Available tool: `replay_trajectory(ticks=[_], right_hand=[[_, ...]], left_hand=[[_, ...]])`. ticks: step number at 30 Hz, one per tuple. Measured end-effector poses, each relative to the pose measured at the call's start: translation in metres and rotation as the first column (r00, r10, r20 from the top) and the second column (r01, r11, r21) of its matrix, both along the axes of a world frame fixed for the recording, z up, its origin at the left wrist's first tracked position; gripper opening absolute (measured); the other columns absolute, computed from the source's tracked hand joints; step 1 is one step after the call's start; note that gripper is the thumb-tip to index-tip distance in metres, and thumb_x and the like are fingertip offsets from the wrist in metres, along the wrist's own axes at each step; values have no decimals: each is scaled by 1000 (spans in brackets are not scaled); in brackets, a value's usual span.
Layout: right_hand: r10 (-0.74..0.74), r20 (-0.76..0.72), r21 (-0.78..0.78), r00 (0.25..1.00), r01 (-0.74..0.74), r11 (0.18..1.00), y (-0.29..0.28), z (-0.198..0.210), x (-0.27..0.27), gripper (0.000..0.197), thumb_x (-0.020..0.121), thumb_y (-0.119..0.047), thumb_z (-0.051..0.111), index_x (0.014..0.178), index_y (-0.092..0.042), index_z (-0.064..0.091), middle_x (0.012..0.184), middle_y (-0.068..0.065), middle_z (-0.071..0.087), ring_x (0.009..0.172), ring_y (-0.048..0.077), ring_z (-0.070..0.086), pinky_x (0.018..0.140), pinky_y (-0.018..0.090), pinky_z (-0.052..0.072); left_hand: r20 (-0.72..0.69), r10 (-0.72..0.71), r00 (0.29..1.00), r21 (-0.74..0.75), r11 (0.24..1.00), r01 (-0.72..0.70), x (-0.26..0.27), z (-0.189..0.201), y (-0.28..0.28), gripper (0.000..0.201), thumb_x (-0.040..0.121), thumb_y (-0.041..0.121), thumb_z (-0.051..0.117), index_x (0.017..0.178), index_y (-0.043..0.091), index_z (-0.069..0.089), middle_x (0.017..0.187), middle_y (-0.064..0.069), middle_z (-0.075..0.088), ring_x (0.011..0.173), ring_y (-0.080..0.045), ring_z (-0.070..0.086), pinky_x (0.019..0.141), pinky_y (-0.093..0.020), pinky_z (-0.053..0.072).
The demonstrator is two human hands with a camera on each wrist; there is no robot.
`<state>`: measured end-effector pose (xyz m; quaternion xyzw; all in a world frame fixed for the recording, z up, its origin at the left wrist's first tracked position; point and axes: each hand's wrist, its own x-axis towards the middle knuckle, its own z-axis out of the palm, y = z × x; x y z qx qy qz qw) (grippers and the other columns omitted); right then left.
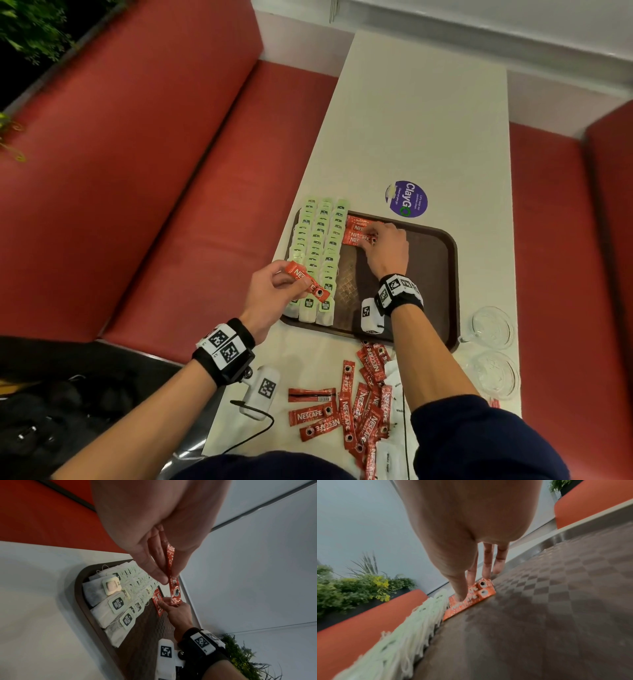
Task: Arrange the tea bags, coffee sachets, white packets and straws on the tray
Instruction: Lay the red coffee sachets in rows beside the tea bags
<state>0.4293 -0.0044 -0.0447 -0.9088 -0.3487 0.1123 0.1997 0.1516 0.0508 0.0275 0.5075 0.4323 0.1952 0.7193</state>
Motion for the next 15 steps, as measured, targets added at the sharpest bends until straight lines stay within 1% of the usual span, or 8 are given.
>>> replay_trajectory(ticks=[3, 5, 6, 7, 9, 10, 13, 15], right_hand=[[-6, -27, 140, 1000, 10, 990, -3, 20, -12, 26, 99, -40, 75, 121, -26, 73, 118, 0, 73, 111, 23, 63, 93, 42, 53], [44, -184, 283, 982, 10, 959, -12, 47, -35, 20, 103, -41, 71, 113, -24, 75, 106, -10, 74, 97, 0, 66, 86, 21, 53], [92, -273, 315, 958, -1, 949, -18, 61, -50, 22, 104, -43, 70, 112, -24, 76, 103, -14, 74, 93, -7, 66, 81, 10, 49], [140, -364, 325, 921, -16, 946, -26, 73, -65, 24, 104, -47, 69, 112, -26, 77, 101, -15, 75, 92, -10, 67, 80, 8, 49], [198, -513, 340, 836, -14, 940, -43, 84, -92, 23, 101, -53, 71, 110, -32, 76, 99, -13, 78, 93, -3, 72, 83, 16, 58], [215, -569, 365, 794, 10, 931, -52, 86, -102, 19, 100, -48, 75, 109, -31, 77, 98, -10, 79, 91, 3, 75, 81, 22, 61], [227, -731, 447, 644, 199, 872, -71, 85, -117, 9, 101, -21, 79, 108, -16, 79, 93, 7, 80, 84, 20, 77, 79, 31, 62], [218, -793, 453, 569, 310, 836, -79, 83, -120, 8, 101, -14, 77, 108, -10, 80, 91, 15, 78, 81, 23, 72, 79, 35, 60]], left_hand=[[36, 11, 999, -23, 1000, -10, 2, 4, 0, 29, 93, 5, 81, 120, 6, 71, 100, -15, 82, 96, -29, 80, 85, -30, 64], [58, 31, 998, -29, 999, -29, 4, 4, 0, 29, 93, 4, 81, 119, 4, 70, 101, -16, 82, 98, -30, 80, 87, -32, 64], [66, 45, 997, -30, 999, -43, 5, 5, 0, 29, 92, 4, 81, 119, 3, 70, 101, -17, 81, 99, -31, 80, 89, -34, 65], [75, 62, 995, -34, 998, -59, 6, 5, -1, 30, 92, 4, 82, 119, 3, 70, 101, -18, 81, 98, -31, 79, 90, -35, 65], [97, 102, 990, -57, 994, -97, 10, 8, -3, 30, 91, 2, 82, 119, 2, 70, 101, -19, 81, 97, -30, 79, 91, -35, 65], [109, 117, 987, -70, 991, -110, 12, 10, -4, 30, 91, 2, 81, 119, 1, 70, 101, -19, 81, 98, -29, 79, 91, -35, 65], [155, 129, 979, -119, 987, -111, 15, 15, -8, 26, 94, 3, 78, 118, -3, 69, 105, -21, 80, 98, -28, 79, 90, -32, 65], [184, 125, 975, -181, 979, -92, 14, 17, -10, 22, 98, 9, 74, 116, -4, 70, 110, -24, 79, 100, -30, 78, 90, -32, 65]])
